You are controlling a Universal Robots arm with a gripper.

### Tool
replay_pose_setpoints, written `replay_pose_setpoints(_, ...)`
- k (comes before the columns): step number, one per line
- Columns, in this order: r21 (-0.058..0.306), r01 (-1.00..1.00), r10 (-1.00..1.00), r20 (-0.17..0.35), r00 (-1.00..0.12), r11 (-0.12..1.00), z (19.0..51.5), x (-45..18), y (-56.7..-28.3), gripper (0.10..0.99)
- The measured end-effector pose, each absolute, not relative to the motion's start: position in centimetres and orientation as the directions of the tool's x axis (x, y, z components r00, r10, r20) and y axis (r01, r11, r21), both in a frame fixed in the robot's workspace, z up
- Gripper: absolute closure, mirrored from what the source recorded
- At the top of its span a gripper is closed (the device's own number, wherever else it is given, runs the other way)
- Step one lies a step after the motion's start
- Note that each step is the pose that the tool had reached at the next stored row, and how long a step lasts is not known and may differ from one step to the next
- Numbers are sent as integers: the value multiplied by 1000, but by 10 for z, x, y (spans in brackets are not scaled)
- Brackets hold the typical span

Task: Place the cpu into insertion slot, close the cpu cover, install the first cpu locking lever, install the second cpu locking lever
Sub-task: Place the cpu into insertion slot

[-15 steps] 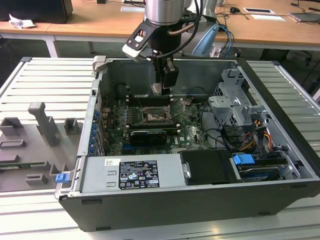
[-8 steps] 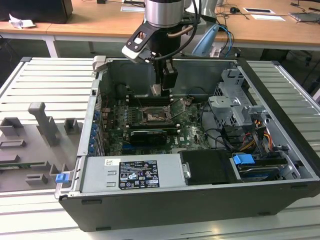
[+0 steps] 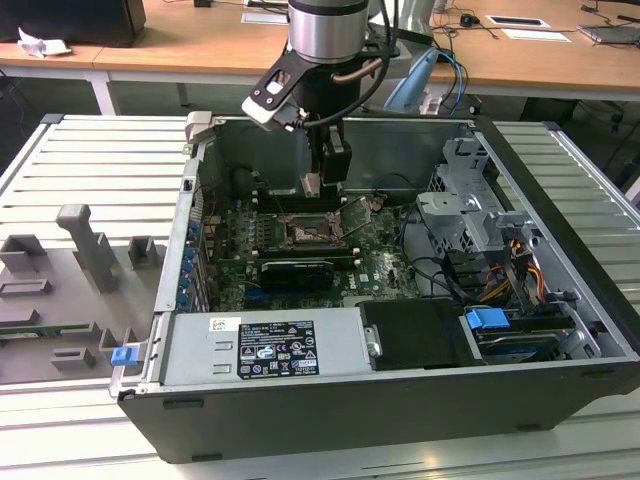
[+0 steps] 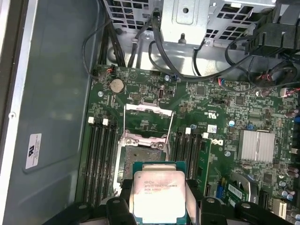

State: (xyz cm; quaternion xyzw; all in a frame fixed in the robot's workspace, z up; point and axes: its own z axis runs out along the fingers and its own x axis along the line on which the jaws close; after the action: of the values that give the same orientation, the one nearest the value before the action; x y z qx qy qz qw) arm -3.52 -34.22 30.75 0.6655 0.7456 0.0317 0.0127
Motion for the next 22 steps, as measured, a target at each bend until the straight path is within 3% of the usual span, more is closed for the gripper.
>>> replay_pose_setpoints(22, 62, 998, 1000, 23, 13, -14, 297, -35, -342, 557)
